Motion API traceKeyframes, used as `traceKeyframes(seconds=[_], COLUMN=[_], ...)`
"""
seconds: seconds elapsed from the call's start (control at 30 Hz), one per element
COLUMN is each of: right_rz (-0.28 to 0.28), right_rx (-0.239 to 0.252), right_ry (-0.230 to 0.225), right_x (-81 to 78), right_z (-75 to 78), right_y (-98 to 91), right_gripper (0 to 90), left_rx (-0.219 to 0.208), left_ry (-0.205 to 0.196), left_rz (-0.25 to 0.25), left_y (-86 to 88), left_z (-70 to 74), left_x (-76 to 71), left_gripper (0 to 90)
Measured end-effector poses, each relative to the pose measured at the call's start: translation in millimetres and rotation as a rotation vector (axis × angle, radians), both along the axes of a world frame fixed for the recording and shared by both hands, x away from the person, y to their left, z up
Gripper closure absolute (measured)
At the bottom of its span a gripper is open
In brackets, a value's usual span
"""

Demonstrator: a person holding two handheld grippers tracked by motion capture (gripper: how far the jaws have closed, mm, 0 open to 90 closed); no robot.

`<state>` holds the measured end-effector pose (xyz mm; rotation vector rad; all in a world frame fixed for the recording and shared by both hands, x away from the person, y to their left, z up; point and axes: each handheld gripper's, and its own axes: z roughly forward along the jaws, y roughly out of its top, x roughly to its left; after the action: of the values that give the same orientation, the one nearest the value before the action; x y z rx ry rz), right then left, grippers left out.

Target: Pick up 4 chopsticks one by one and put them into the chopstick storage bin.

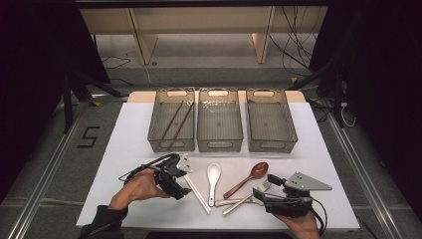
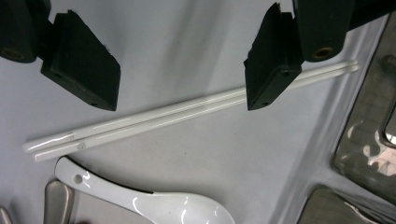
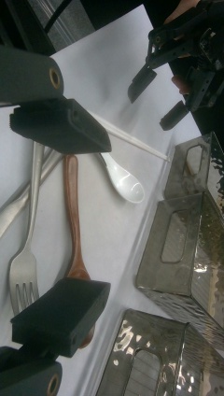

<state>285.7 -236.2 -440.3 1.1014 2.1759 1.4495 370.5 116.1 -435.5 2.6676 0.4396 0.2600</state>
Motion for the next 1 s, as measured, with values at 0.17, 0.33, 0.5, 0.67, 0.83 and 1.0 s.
traceKeyframes(seconds=[0.17, 0.33, 0.5, 0.67, 0.83, 1.0], right_rz=[0.0, -0.002, 0.0, 0.0, 0.0, 0.001], right_rx=[-0.001, 0.001, 0.0, 0.0, 0.002, 0.003], right_ry=[-0.002, 0.0, -0.001, 0.0, 0.003, 0.003], right_x=[0.1, -0.1, 0.2, 0.2, 0.3, 0.5], right_z=[-0.1, 0.1, -0.1, -0.1, -0.5, -0.6], right_y=[-0.4, -1.6, -1.3, -1.2, -1.2, -1.1], right_gripper=[28.1, 28.1, 28.1, 28.1, 28.1, 28.1], left_rx=[0.089, 0.141, 0.178, 0.187, 0.196, 0.202], left_ry=[-0.008, -0.018, -0.02, -0.026, -0.021, -0.011], left_rz=[-0.113, -0.198, -0.278, -0.298, -0.317, -0.32], left_y=[-3.7, -5.7, -10.6, -14.3, -16.7, -19.9], left_z=[-3.7, -3.6, -6.3, -8.6, -11.3, -16.1], left_x=[3.7, 6.5, 6.8, 9.9, 13.3, 18.4], left_gripper=[23.9, 22.3, 21.7, 22.4, 24.4, 25.5])
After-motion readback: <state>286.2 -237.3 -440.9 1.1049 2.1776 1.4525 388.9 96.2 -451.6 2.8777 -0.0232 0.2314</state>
